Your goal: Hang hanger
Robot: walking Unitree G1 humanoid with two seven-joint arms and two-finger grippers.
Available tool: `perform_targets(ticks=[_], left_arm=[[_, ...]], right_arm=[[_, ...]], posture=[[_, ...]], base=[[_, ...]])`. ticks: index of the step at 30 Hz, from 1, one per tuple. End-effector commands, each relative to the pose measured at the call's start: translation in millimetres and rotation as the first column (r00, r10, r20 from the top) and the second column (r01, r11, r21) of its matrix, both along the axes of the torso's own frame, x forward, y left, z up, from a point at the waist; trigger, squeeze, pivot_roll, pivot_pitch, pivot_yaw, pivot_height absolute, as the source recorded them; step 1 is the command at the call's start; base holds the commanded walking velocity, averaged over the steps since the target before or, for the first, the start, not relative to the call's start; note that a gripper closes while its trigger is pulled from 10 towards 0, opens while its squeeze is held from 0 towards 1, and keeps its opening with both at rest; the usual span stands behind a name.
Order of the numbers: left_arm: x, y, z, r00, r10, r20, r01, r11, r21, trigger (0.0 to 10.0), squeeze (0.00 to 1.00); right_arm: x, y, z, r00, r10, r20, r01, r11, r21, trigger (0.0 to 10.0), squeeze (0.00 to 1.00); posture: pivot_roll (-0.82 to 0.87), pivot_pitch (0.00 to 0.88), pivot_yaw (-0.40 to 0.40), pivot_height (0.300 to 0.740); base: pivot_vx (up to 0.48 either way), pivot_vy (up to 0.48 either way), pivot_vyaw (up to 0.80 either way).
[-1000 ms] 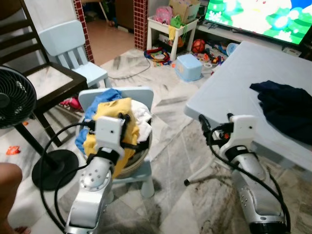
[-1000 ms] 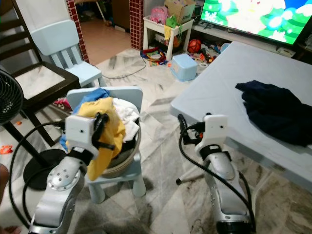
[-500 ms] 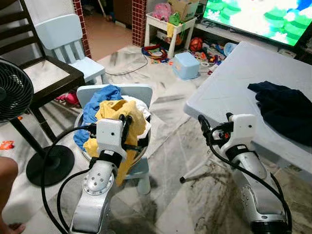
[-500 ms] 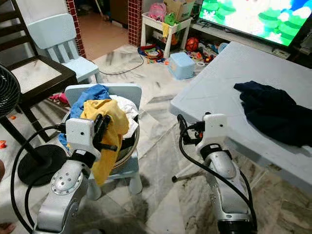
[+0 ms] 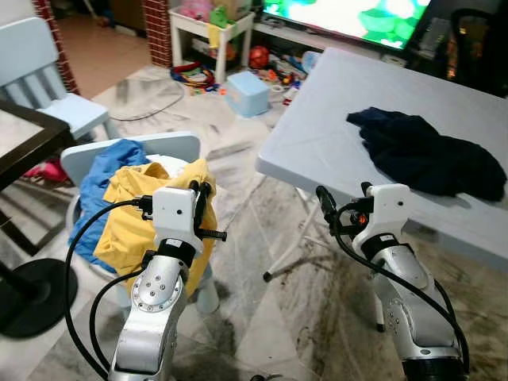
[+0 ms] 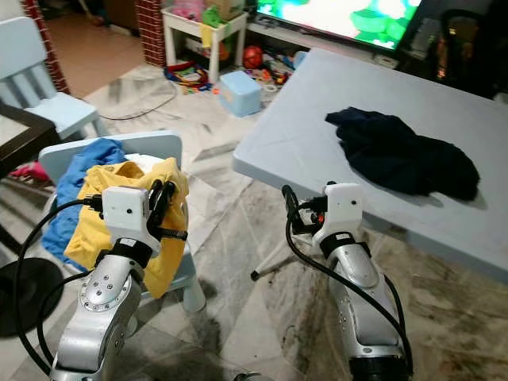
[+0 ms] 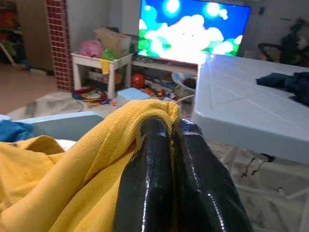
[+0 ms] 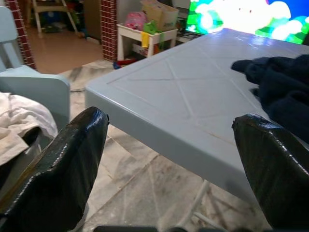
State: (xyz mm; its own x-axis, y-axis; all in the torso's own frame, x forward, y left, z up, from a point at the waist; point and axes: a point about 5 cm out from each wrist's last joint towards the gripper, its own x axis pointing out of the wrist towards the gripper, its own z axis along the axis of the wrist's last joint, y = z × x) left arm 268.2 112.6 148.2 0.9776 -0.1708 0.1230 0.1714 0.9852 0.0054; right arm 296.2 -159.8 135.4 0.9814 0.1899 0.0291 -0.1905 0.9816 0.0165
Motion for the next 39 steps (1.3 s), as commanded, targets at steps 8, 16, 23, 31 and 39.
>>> perform_targets(ticks=[8,16,23,31,39], left_arm=[[-2.0,-9.7,-11.8,0.999,-0.011,-0.054,0.008,0.998,-0.055,10.0,0.0],[4.5,18.9,-2.5,0.994,0.112,-0.01,-0.112,0.992,-0.059,10.0,0.0],[3.8,27.6,-7.5,0.992,0.122,-0.023,-0.123,0.991,-0.045,10.0,0.0],[5.7,19.5,-6.6,0.997,0.068,-0.03,-0.07,0.995,-0.065,10.0,0.0],[5.4,14.2,-3.8,1.0,-0.008,-0.008,0.007,0.998,-0.061,10.0,0.0]], right_arm=[[-0.6,-8.1,-15.8,0.997,-0.062,-0.047,0.064,0.997,0.04,10.0,0.0],[7.8,-34.1,8.1,0.961,-0.271,0.063,0.266,0.961,0.074,10.0,0.0],[2.6,-43.7,5.7,0.954,-0.296,0.046,0.293,0.954,0.069,10.0,0.0],[-0.9,-41.9,1.2,0.956,-0.292,0.024,0.29,0.955,0.06,10.0,0.0],[-0.3,-35.8,-0.7,0.962,-0.274,0.014,0.273,0.96,0.056,10.0,0.0]], posture=[[0.12,0.042,-0.139,0.74],[0.1,0.059,-0.113,0.74],[0.09,0.071,-0.114,0.74],[0.08,0.078,-0.108,0.74],[0.08,0.08,-0.106,0.74]], base=[[0.0,0.0,-0.8],[0.0,0.0,-0.77],[0.0,0.0,-0.31],[0.0,0.0,-0.72],[0.0,-0.031,-0.8]])
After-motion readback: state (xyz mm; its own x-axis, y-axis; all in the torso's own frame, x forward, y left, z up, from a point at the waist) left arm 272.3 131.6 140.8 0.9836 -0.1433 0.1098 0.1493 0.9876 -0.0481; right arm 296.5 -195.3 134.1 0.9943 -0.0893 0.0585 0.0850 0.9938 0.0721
